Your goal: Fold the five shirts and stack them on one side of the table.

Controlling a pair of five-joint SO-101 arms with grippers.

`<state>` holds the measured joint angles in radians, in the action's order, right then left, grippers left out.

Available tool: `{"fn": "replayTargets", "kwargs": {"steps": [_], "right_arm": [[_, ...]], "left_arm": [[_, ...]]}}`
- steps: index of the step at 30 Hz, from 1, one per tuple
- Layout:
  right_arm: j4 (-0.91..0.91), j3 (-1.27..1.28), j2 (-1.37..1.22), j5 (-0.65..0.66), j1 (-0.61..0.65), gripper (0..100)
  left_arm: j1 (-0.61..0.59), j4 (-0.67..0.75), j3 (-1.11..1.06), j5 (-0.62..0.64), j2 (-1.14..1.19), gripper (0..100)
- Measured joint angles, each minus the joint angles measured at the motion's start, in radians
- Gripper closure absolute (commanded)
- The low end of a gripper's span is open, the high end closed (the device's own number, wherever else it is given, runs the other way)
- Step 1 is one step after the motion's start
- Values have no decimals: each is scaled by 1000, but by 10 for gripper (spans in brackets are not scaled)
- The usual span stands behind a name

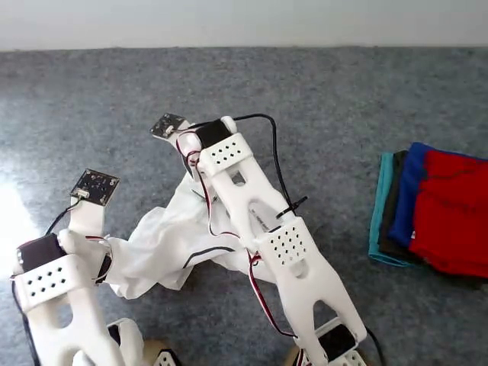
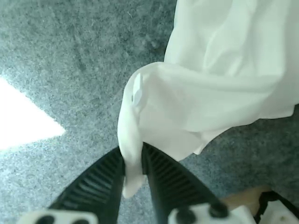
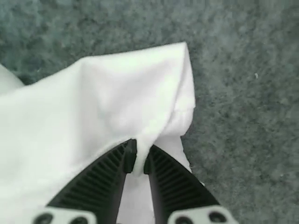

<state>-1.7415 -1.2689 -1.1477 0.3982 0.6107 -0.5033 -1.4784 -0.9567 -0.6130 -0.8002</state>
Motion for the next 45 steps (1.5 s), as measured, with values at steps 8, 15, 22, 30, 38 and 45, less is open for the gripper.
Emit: {"fn": "replayTargets", "kwargs": {"steps": [8, 15, 22, 30, 38, 45], "right_arm": [[-12, -81, 109, 3, -77, 987], [-12, 112, 229, 52, -107, 983], [-12, 241, 233, 69, -100, 902], [-12, 204, 233, 69, -89, 902], [-12, 187, 233, 72, -57, 902], [-12, 152, 209, 72, -57, 902]], "left_arm": [[0, 0, 0, 0, 0, 986], [0, 8, 0, 0, 0, 986], [0, 25, 0, 0, 0, 986], [0, 25, 0, 0, 0, 986], [0, 25, 0, 2, 0, 986], [0, 25, 0, 2, 0, 986]]}}
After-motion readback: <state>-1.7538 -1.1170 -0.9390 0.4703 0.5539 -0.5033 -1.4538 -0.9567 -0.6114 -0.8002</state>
